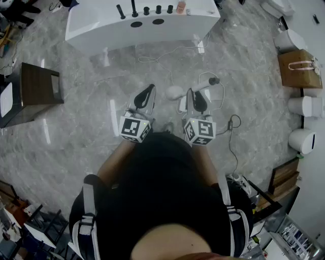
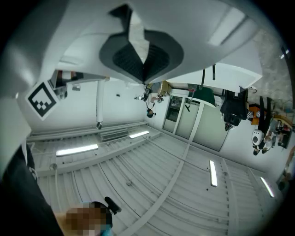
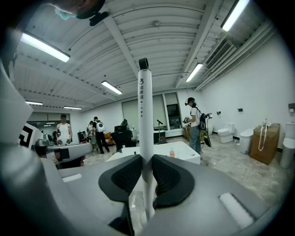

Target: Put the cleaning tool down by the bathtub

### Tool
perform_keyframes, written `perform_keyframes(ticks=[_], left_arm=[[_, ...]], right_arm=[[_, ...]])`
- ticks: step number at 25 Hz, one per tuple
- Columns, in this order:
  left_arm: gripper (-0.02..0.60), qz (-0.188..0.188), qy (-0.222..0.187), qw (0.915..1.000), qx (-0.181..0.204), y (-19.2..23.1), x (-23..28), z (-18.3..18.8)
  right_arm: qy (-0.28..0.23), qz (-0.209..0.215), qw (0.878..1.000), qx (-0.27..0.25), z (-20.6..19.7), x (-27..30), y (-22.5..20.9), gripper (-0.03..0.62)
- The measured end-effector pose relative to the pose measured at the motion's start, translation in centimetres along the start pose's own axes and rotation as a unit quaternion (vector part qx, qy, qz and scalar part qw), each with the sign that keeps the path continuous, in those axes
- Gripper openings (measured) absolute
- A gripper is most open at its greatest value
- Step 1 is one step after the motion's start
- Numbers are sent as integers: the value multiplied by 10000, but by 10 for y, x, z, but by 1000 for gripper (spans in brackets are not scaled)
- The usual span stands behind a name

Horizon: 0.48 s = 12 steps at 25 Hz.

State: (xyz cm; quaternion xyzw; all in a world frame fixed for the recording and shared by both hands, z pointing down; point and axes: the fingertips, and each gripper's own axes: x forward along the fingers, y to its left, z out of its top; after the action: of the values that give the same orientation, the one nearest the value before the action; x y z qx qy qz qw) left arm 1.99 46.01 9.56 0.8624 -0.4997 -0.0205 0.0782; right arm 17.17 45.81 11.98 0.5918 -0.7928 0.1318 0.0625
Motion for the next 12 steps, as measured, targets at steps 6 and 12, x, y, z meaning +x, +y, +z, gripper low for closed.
perform_keyframes(ticks=[6,12], left_arm=[[9,-36,13,10000,-32,4,4,-1],[9,-78,27,9999,-77,12,4,-1]], right_arm=[[14,-23,10000,-20,0,5,1,81],[71,-70,9999,-66,0,11,6,80]])
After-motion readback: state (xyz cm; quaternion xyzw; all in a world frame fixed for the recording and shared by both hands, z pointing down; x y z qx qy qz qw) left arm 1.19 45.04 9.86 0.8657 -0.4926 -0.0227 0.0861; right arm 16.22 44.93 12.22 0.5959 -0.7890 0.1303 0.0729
